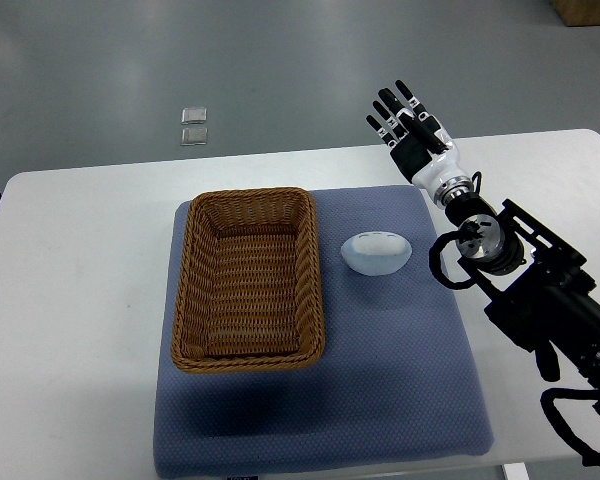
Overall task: Place blue toy in brown basket
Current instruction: 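Swing the right hand over the mat toward the white bowl-shaped toy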
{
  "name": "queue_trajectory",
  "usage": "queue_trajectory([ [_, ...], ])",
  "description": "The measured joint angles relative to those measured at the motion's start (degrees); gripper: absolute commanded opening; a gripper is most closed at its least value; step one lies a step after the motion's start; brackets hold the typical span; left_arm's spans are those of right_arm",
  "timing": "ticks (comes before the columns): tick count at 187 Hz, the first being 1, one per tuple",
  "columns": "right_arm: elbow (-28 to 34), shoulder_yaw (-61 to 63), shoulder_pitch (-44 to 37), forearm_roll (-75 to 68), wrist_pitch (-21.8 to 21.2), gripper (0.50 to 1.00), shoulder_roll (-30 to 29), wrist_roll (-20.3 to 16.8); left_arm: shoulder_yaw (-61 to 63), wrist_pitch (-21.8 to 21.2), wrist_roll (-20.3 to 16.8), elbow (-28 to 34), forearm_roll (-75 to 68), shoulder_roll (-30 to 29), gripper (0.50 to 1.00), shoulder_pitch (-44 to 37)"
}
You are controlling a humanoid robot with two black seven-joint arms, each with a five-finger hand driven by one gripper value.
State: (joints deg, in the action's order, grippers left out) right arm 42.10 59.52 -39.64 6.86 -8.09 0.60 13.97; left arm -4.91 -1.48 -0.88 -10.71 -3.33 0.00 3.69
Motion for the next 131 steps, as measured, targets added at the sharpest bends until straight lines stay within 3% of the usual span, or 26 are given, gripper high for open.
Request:
queue_trajectory([
  [82, 0.93, -3.95, -0.67, 3.29, -0.61, 0.911, 1.33, -0.63, -0.06, -0.01, 0.0, 0.01, 0.0, 0.0, 1.0, 0.0],
  [131, 6.16, -20.84, -10.81, 18.73, -1.72, 0.911, 12.71, -4.66, -0.27, 0.05, 0.0, 0.0, 0.0, 0.0, 1.0, 0.0],
])
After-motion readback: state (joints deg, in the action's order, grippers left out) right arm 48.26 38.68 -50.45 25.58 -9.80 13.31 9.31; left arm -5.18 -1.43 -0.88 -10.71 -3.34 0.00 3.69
